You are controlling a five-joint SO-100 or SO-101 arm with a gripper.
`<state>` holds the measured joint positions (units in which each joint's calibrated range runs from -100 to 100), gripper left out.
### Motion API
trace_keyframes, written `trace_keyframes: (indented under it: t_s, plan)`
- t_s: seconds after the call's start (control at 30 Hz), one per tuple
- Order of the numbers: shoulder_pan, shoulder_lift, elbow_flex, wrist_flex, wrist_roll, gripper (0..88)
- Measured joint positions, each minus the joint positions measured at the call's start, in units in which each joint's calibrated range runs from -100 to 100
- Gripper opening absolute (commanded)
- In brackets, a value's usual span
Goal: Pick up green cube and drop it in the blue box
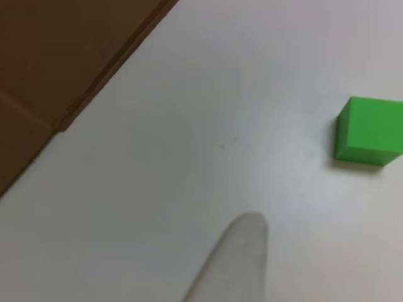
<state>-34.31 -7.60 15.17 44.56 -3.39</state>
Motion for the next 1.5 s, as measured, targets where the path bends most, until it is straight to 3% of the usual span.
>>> trace_keyframes:
  t_s: [0.17,0.63,1.5]
  plan:
    - [1.56,6.93,-9.93,5.38,0.00,30.1]
    - [4.62,28.57,-31.41,6.37,0.05,30.1]
    - [6.11,47.70,-46.17,6.37,0.10,30.1]
